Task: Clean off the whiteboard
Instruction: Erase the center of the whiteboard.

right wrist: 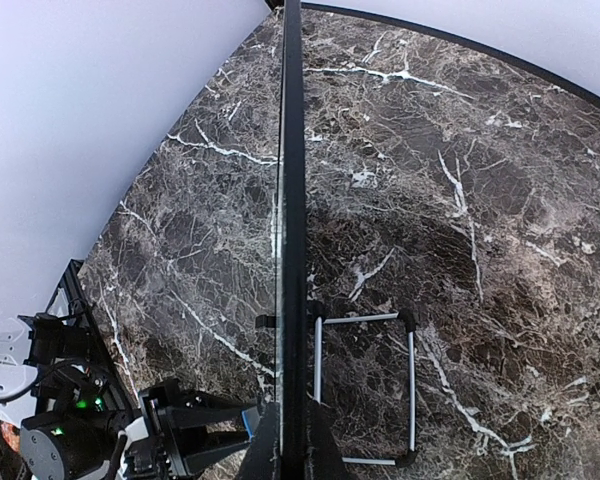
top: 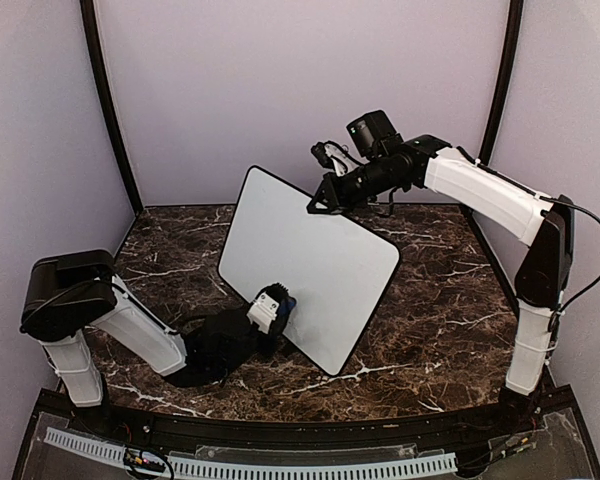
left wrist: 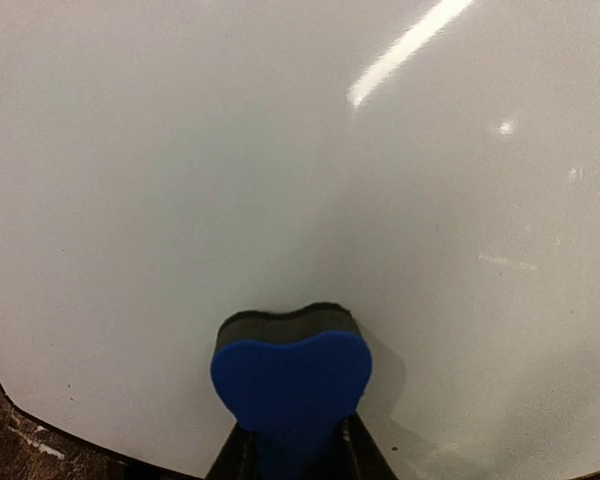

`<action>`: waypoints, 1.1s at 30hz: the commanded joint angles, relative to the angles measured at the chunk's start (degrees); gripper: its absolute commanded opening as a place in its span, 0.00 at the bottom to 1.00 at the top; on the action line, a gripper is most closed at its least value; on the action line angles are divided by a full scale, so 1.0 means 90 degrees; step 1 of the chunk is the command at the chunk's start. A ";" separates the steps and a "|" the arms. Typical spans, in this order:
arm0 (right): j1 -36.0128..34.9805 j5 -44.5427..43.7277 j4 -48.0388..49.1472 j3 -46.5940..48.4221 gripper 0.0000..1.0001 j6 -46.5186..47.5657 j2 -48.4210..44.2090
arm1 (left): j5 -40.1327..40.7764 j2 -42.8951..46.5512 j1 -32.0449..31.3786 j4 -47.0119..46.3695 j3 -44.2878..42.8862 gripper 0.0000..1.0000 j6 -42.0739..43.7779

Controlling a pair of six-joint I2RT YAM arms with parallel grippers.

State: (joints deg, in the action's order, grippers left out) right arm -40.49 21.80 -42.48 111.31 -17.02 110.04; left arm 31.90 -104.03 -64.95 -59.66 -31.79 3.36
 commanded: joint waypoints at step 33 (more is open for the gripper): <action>-0.0364 0.0488 -0.0483 -0.0070 0.00 0.0131 0.0146 | 0.1775 -0.0586 0.1301 0.2296 -0.0500 0.00 -0.1043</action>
State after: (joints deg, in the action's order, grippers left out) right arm -40.51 21.12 -42.02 111.46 -18.20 110.15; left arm 44.69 -106.94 -55.79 -52.53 -33.93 -2.13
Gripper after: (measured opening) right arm 0.034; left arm 0.230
